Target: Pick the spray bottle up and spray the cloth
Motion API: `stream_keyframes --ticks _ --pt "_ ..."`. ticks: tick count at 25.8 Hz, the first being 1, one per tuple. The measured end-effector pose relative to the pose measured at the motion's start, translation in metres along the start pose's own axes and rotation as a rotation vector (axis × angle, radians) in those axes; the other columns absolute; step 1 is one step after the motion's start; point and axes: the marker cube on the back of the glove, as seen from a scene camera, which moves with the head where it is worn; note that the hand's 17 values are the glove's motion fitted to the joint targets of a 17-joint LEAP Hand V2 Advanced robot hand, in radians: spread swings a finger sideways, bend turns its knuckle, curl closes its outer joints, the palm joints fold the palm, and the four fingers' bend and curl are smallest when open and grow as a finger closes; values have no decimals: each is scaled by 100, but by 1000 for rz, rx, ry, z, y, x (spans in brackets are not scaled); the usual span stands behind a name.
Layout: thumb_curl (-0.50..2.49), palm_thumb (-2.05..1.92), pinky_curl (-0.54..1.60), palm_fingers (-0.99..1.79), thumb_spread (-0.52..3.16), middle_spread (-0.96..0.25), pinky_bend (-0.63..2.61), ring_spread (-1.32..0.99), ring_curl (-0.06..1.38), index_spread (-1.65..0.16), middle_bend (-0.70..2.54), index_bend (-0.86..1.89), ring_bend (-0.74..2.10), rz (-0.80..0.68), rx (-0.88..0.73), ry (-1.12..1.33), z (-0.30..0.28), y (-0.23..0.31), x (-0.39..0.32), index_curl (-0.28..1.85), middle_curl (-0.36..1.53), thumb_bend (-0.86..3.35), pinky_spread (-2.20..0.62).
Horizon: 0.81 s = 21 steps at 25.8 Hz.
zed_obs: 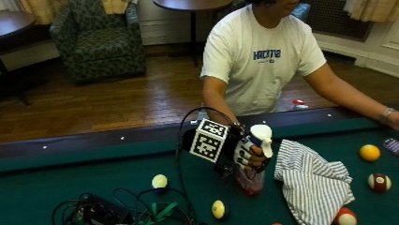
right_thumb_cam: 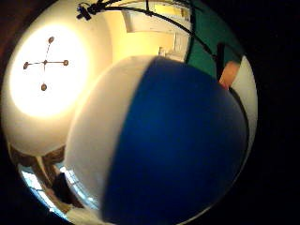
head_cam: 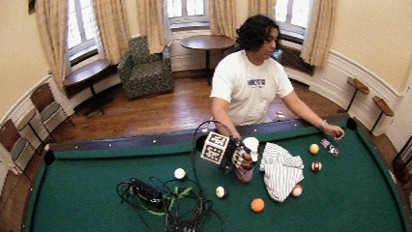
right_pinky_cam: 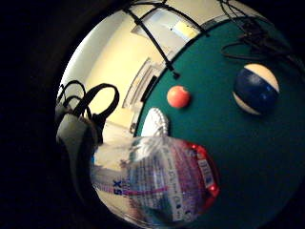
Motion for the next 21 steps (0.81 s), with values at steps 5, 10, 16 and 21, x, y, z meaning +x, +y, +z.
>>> stream_keyframes --ticks 5,10,16,21 --pt "58 96 36 142 44 -24 38 -21 43 -30 53 27 61 -57 -46 0 -20 -1 -32 41 50 -3 -28" --pt "61 96 37 142 38 -24 38 -22 45 -29 55 28 65 -114 -56 -44 -46 -15 -80 44 51 -3 -30" --pt "65 95 38 141 34 -24 39 -22 46 -29 57 29 67 -156 -79 -66 -77 -32 -133 47 51 -3 -31" --pt "67 94 39 140 31 -24 40 -22 46 -29 58 31 67 -219 -120 10 -95 -50 -171 49 52 -3 -31"
